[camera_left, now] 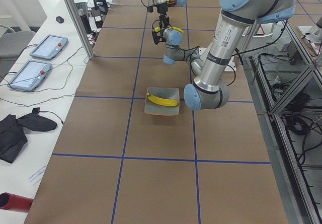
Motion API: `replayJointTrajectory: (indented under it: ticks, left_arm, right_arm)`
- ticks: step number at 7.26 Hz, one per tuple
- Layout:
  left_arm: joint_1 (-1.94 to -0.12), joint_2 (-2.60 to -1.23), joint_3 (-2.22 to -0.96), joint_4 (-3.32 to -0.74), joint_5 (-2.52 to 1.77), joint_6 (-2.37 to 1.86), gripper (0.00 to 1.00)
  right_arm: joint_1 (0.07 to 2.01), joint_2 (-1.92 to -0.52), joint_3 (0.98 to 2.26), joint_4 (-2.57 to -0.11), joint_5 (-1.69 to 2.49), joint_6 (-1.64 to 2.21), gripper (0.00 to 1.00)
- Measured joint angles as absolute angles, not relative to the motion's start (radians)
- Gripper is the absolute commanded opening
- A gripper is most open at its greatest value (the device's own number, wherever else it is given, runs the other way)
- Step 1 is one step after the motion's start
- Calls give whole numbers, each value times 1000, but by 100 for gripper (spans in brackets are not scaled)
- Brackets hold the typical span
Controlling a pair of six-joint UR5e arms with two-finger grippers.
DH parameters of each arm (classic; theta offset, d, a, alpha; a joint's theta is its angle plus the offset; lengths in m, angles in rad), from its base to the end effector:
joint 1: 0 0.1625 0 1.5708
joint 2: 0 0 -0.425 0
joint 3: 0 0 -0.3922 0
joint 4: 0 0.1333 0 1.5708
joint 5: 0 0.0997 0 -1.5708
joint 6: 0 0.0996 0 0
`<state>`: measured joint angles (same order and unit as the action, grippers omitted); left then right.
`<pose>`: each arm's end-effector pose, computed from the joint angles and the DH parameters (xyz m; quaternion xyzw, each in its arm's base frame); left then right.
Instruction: Transfer all bananas from basket to plate
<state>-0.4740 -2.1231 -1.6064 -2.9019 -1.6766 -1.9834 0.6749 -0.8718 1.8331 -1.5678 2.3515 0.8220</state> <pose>0.4853 -0.3870 0.1793 -0.0052 0.8183 -0.2067 0.5363 -0.4391 -0.4323 0.1247 0.0248 -0.5449 -0.2066 0.8123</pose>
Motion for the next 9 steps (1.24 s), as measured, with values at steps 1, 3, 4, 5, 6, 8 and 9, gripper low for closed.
replayJointTrajectory:
  ticks: [1, 3, 4, 5, 6, 8, 9]
  left_arm:
    - [-474, -2122, -1607, -2901, -1677, -1988, 0]
    - [-474, -2120, -1610, -2902, -1679, -1989, 0]
    - [-475, -2119, -1614, -2904, -1681, -1987, 0]
    - [-475, -2117, -1613, -2904, -1682, -1983, 0]
    - [-475, -2116, -1613, -2904, -1683, -1981, 0]
    - [-476, -2113, -1614, -2904, -1684, -1979, 0]
    - [-476, -2112, -1613, -2904, -1685, -1978, 0]
  right_arm:
    - [675, -873, 1833, -1567, 2352, 827, 11]
    - [675, -872, 1834, -1566, 2352, 871, 98]
    - [675, -873, 1833, -1566, 2351, 892, 98]
    - [675, -871, 1833, -1565, 2352, 910, 98]
    - [675, -870, 1834, -1561, 2352, 928, 98]
    - [679, -869, 1836, -1553, 2358, 948, 98]
    - [685, -869, 1838, -1552, 2376, 953, 98]
